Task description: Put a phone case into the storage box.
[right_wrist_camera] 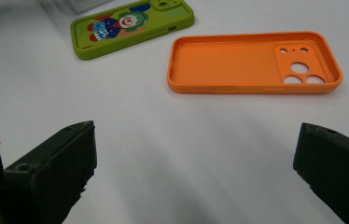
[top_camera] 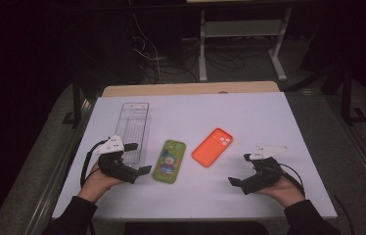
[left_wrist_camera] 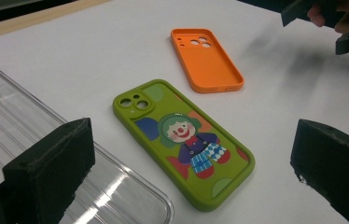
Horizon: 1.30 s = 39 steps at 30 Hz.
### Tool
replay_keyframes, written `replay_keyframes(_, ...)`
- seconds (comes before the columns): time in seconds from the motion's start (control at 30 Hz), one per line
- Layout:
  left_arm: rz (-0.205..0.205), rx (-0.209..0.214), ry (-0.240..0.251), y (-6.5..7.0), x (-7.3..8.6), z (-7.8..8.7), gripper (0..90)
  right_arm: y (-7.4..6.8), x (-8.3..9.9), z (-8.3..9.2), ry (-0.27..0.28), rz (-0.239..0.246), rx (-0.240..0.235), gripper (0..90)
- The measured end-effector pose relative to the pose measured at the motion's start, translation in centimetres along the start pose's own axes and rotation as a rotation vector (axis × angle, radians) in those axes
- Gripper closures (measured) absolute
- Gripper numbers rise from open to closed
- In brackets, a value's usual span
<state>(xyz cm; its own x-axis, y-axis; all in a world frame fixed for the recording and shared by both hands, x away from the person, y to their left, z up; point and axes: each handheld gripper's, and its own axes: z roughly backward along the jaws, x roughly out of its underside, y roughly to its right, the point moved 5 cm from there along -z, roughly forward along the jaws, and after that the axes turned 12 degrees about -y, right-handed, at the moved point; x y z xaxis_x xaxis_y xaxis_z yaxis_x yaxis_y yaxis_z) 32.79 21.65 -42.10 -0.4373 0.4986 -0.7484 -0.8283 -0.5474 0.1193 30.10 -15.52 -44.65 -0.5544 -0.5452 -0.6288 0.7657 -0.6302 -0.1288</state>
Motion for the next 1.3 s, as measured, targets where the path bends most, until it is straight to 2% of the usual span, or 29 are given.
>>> replay_keyframes(0.1, -0.013, 0.002, -0.009, 0.0, 0.0, -0.1, 0.0, 0.1, -0.3, -0.2, -0.017, 0.005, 0.007, 0.0)
replay_keyframes(0.33, -0.008, 0.002, -0.011, 0.1, -0.1, -0.1, 0.0, 0.4, -1.1, -0.6, -0.048, -0.015, 0.001, 0.0)
replay_keyframes(0.37, -0.004, 0.0, -0.012, 0.0, -0.1, -0.1, 0.0, 0.4, -1.2, -0.7, -0.054, -0.014, 0.001, 0.0)
replay_keyframes(0.4, -0.013, -0.007, -0.017, 0.0, 0.0, 0.0, 0.0, 0.4, -1.6, -0.8, -0.056, 0.006, -0.001, 0.0)
replay_keyframes(0.5, -0.015, -0.01, -0.027, 0.1, 0.2, 0.1, 0.0, 0.3, -2.0, -0.8, -0.059, 0.003, -0.003, 0.0)
replay_keyframes(0.53, -0.015, -0.009, -0.027, 0.2, 0.2, 0.2, 0.0, 0.2, -2.5, -0.9, -0.067, 0.016, -0.003, 0.0)
replay_keyframes(0.57, -0.022, -0.012, -0.028, 0.2, 0.2, 0.2, 0.0, 0.2, -2.5, -0.9, -0.067, 0.016, -0.003, 0.0)
replay_keyframes(0.6, -0.019, -0.01, -0.025, 0.2, 0.2, 0.3, 0.0, 0.1, -3.0, -1.1, -0.07, 0.032, 0.0, 0.0)
replay_keyframes(0.83, 0.003, -0.003, -0.014, 0.0, 0.1, 0.4, 0.0, 0.0, -4.8, -1.9, -0.073, 0.04, -0.012, 0.0)
replay_keyframes(0.97, -0.003, -0.007, -0.029, -0.1, 0.1, 0.4, 0.0, 0.1, -5.4, -2.2, -0.072, 0.043, -0.013, 0.0)
replay_keyframes(1.17, 0.005, -0.002, -0.021, 0.0, 0.0, 0.4, 0.0, 0.3, -6.6, -3.0, -0.083, 0.046, -0.009, 0.0)
replay_keyframes(1.3, -0.006, -0.008, -0.023, 0.0, 0.0, 0.3, 0.0, 0.3, -7.5, -3.5, -0.087, 0.045, -0.011, 0.0)
